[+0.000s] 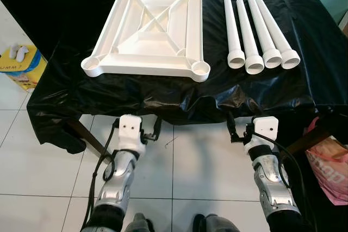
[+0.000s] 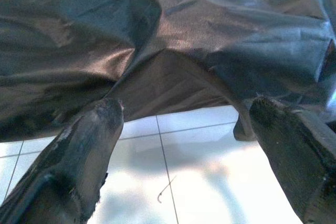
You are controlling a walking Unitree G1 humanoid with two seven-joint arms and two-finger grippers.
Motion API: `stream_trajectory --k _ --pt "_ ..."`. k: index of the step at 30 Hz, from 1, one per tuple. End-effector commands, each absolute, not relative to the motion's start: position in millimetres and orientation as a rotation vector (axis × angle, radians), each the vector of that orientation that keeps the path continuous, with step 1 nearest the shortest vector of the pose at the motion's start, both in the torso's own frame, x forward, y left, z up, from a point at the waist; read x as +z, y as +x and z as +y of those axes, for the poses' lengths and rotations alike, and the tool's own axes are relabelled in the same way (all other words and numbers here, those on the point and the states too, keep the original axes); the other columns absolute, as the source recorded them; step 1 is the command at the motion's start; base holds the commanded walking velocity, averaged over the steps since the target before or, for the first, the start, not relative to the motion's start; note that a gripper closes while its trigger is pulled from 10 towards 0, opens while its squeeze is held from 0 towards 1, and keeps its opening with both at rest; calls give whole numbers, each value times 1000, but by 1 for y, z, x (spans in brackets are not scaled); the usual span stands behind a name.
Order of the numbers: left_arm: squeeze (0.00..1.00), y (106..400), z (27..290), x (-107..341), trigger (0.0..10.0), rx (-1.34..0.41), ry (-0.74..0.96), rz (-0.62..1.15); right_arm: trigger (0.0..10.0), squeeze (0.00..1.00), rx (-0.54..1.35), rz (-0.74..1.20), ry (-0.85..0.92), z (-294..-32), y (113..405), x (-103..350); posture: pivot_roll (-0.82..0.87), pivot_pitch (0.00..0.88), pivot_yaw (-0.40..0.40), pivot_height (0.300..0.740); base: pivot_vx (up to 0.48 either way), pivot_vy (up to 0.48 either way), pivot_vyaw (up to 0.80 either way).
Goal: Building children table
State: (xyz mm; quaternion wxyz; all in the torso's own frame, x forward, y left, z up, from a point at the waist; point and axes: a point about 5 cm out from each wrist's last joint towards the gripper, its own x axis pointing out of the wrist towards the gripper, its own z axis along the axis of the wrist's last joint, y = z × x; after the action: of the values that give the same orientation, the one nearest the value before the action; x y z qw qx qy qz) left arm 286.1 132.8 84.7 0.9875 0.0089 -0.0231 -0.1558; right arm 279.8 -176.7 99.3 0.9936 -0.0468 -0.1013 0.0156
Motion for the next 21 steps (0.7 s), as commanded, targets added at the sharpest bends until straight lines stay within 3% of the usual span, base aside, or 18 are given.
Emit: stream_trajectory --k 1,9,15,21 --pt "0 278 132 85 10000 -428 35 -29 10000 0 31 -181 -94 -179 277 98 4 164 -4 740 0 0 0" --pt "0 273 147 92 10000 -344 38 -40 10000 0 25 -174 -93 -181 276 102 28 166 -16 740 0 0 0" --pt "0 293 152 133 10000 -200 -26 -191 10000 0 29 -231 -84 -176 291 123 30 155 -20 740 0 0 0" --pt "0 296 155 155 10000 -207 -30 -246 10000 0 20 -280 -84 -178 291 138 18 154 -14 740 0 0 0"
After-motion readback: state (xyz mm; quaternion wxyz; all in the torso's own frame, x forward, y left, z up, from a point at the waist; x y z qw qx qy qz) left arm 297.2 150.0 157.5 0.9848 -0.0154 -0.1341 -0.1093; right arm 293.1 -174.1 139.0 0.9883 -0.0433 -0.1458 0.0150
